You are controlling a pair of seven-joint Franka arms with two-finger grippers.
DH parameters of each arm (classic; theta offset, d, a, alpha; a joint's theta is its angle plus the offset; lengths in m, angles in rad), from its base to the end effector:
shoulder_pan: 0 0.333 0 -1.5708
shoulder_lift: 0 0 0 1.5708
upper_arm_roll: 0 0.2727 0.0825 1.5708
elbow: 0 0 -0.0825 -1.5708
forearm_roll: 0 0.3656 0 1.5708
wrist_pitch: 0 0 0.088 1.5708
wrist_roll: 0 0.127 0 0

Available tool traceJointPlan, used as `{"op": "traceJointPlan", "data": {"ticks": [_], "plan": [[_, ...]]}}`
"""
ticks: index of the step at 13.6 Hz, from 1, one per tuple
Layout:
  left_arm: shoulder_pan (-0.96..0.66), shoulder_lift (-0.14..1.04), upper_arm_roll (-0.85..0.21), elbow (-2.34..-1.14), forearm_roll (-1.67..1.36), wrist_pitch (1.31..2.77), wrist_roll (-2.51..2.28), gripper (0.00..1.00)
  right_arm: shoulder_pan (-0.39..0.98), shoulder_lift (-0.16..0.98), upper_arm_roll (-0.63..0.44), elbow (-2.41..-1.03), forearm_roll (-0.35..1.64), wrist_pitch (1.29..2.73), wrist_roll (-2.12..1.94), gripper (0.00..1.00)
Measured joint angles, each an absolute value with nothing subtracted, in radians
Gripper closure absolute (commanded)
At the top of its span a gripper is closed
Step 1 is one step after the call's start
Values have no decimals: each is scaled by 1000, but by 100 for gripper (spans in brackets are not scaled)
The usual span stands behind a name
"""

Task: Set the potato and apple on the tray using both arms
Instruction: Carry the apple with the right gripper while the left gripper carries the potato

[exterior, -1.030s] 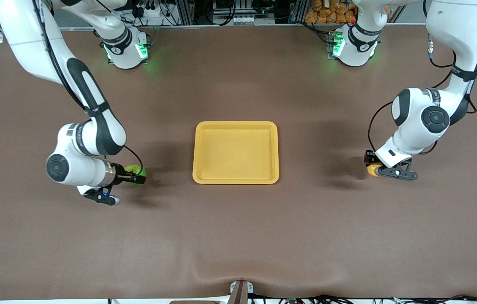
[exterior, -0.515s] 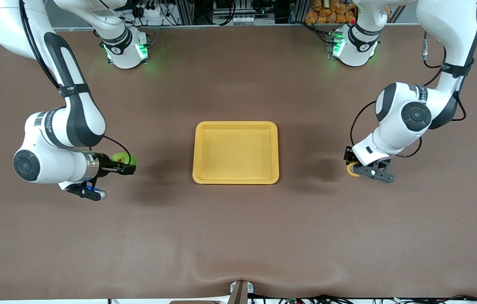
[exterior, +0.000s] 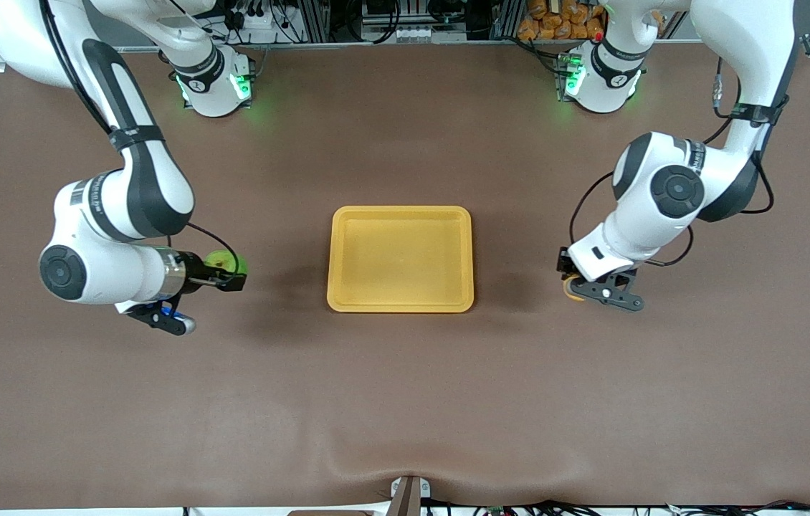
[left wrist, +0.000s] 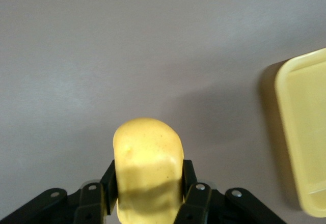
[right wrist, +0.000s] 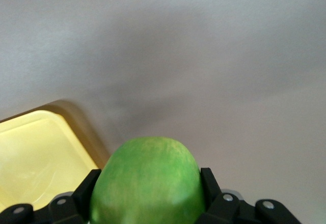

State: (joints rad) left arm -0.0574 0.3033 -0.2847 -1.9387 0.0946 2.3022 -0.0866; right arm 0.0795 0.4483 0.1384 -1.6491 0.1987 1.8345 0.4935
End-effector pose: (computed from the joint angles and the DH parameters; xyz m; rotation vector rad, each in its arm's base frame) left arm 0.5618 -0.1924 0.2912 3.0782 -0.4664 0.1093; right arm 0.5861 0.1442 0.2903 -2.9146 0.5282 0.4913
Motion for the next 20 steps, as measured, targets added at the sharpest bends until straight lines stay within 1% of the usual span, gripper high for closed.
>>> {"op": "traceJointPlan", "data": {"ticks": [5, 7, 14, 17, 20], "plan": [[-156, 370, -286, -1846, 95, 2282, -232, 100, 96, 455, 213, -1653, 199, 1893, 660, 88], [-189, 407, -286, -1808, 95, 2281, -285, 100, 114, 461, 227, -1661, 199, 1916, 711, 88], [-358, 583, -283, -1635, 95, 2279, -571, 100, 236, 517, 232, -1670, 199, 2026, 883, 88], [-396, 656, -281, -1600, 95, 2279, -638, 100, 285, 551, 233, -1685, 199, 2098, 954, 88], [-402, 704, -281, -1577, 95, 2279, -685, 100, 321, 578, 233, -1705, 199, 2162, 1003, 88]]}}
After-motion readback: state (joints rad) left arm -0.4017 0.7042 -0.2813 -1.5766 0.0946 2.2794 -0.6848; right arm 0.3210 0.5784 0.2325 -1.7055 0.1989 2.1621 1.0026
